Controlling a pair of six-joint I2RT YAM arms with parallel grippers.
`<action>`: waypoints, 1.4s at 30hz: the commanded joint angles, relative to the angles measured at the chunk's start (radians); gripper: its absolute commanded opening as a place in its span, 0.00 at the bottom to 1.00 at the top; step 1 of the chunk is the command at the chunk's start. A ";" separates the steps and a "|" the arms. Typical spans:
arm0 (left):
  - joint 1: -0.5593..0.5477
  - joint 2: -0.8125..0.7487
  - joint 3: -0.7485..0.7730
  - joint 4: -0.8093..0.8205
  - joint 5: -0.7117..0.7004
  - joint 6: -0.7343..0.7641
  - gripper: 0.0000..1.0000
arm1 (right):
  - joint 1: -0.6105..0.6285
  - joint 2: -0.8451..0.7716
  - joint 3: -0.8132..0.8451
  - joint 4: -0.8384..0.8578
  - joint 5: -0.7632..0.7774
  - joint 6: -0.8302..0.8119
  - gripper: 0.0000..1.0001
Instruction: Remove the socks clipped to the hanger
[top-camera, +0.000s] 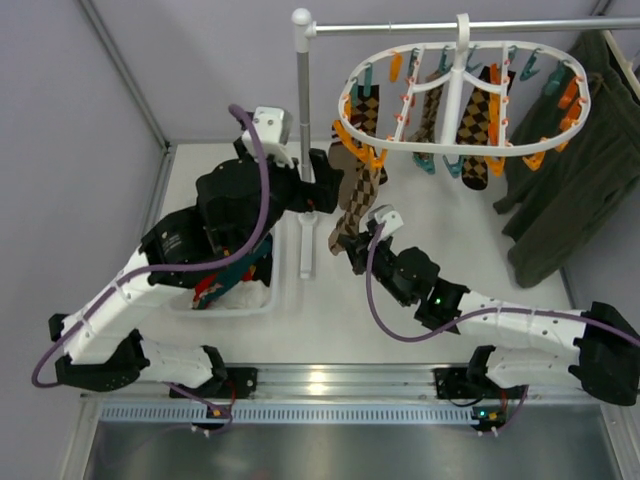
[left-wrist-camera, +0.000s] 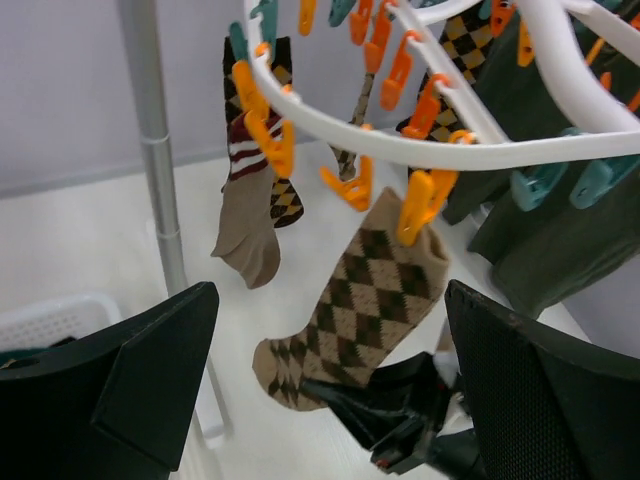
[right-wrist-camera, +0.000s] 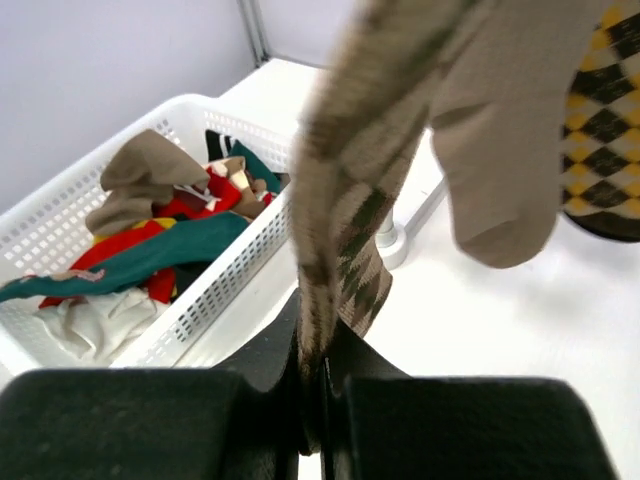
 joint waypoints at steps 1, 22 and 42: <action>-0.063 0.088 0.131 0.028 -0.053 0.157 0.98 | 0.046 0.045 0.066 0.020 0.144 -0.024 0.00; -0.099 0.401 0.347 0.030 -0.329 0.323 0.77 | 0.155 0.178 0.163 0.021 0.230 -0.023 0.00; -0.042 0.524 0.412 0.063 -0.335 0.373 0.62 | 0.188 0.190 0.193 0.009 0.218 -0.053 0.00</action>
